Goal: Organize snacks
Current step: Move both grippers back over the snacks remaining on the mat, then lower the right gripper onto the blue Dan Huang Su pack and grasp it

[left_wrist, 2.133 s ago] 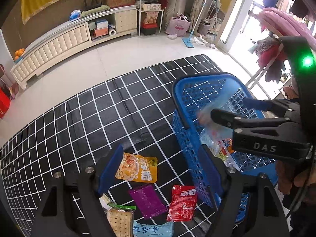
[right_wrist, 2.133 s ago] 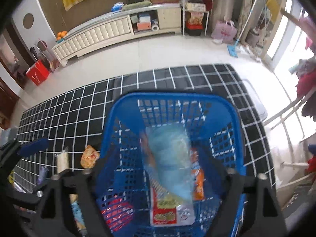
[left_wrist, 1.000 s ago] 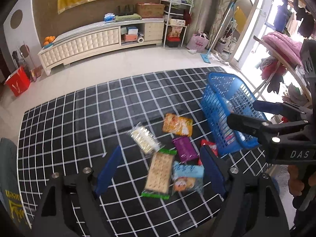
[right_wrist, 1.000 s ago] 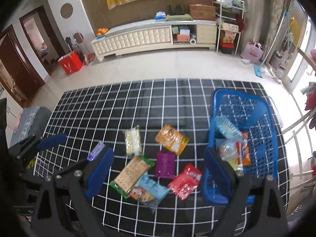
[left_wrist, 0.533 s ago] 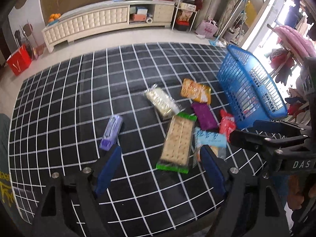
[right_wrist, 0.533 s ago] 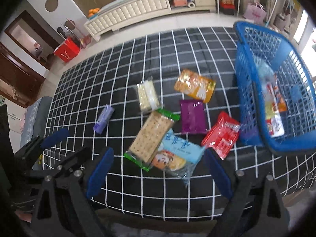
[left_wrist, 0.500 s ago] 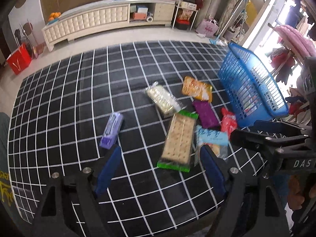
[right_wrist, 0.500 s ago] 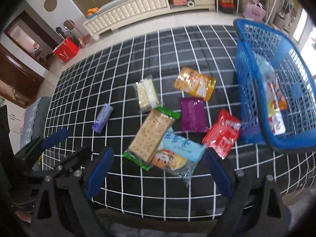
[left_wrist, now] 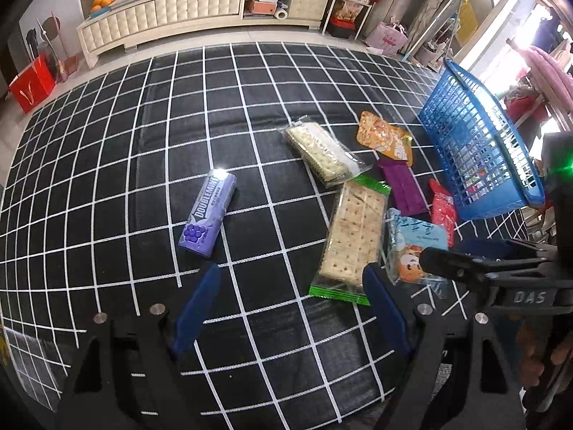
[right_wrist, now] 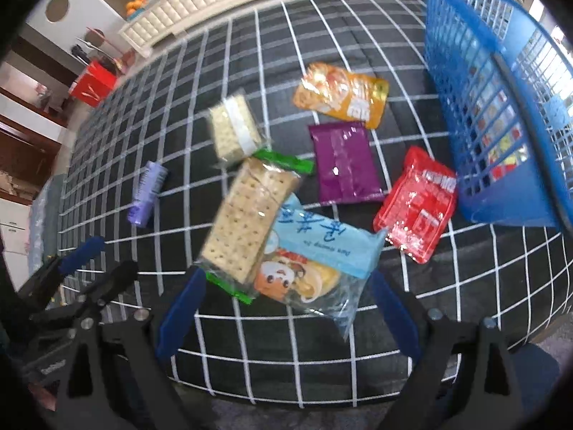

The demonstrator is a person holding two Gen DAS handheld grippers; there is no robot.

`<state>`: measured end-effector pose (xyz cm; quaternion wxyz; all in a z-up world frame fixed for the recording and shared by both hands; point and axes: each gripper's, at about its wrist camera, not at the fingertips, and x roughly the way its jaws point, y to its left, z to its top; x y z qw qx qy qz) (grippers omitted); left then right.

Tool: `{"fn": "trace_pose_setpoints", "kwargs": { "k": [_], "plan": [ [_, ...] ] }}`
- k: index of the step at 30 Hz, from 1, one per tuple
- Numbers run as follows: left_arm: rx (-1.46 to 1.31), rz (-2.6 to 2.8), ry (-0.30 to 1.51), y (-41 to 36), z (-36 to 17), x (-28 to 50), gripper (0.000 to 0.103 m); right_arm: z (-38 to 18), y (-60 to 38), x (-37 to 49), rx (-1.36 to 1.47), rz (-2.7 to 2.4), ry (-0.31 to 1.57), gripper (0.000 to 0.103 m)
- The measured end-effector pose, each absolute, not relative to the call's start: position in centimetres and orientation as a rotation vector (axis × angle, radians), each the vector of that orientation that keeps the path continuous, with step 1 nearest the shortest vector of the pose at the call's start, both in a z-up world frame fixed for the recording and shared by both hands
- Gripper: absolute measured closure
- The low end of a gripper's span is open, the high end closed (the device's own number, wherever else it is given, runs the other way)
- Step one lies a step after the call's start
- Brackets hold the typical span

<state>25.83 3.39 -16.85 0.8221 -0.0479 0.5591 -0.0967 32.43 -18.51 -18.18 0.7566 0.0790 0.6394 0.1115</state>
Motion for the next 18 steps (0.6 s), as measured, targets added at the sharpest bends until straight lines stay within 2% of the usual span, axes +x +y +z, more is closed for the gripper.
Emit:
{"fn": "trace_pose_setpoints", "kwargs": {
  "k": [10,18],
  "plan": [
    [-0.154,-0.205,1.219,5.1,-19.1,26.7,0.023,-21.1,-18.1,34.0,0.164,0.169,1.446,0.008],
    [-0.151,-0.199,1.217,6.1,-19.2,26.3,0.023,-22.1,-16.4,34.0,-0.018,0.142,1.431,0.008]
  ]
}}
